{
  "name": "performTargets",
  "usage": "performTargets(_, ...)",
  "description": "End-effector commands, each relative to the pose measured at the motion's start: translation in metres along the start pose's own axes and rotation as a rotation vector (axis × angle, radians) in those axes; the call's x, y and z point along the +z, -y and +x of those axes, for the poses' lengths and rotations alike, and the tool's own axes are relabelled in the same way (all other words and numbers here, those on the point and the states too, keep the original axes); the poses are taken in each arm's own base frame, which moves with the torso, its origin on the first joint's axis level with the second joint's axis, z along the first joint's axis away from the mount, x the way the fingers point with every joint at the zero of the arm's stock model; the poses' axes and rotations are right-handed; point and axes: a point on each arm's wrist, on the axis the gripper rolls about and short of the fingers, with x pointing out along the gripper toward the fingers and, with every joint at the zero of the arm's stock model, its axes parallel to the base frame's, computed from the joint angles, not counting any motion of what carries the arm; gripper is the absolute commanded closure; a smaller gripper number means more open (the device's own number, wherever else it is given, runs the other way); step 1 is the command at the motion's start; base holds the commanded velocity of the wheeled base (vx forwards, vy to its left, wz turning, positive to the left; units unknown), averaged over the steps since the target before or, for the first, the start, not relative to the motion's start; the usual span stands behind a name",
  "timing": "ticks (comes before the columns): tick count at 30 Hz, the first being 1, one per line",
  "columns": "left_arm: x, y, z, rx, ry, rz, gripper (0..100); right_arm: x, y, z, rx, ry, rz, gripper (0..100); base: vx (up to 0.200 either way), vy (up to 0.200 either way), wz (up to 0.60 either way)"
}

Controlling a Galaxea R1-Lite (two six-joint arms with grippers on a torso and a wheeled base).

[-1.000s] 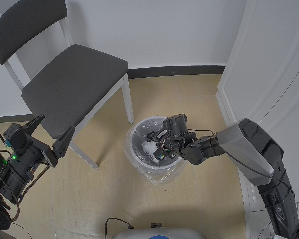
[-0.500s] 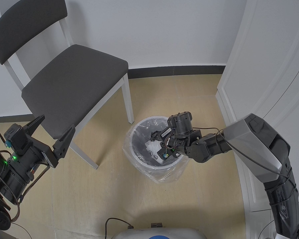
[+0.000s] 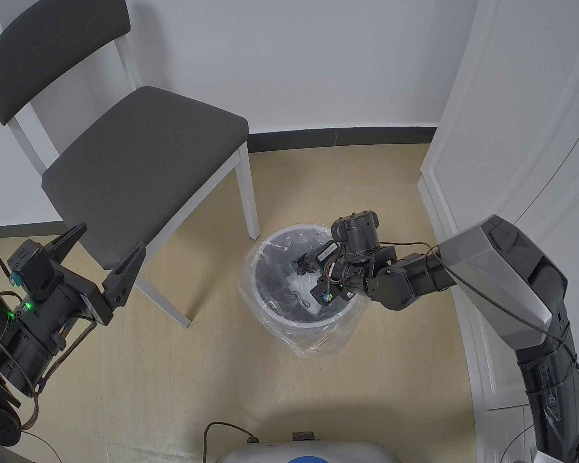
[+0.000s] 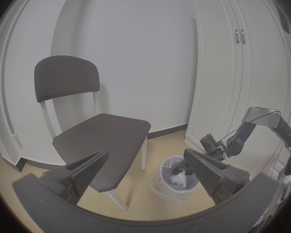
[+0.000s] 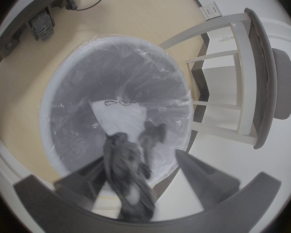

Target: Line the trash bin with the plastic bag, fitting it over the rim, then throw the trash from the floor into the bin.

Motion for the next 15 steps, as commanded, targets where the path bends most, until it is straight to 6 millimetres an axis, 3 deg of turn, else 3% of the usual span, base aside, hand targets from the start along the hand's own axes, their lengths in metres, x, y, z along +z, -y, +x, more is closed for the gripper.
performTargets(1, -0.001, 0.0, 0.0, 0.0, -0.003, 0.0, 0, 0.0, -0.001, 0.001, 0.002, 0.0, 0.0, 0, 0.0, 0.0, 0.0)
performTargets(15, -0.001, 0.0, 0.0, 0.0, -0.003, 0.002, 0, 0.0, 0.013, -0.004, -0.039, -0.007, 0.011, 0, 0.0, 0.0, 0.0)
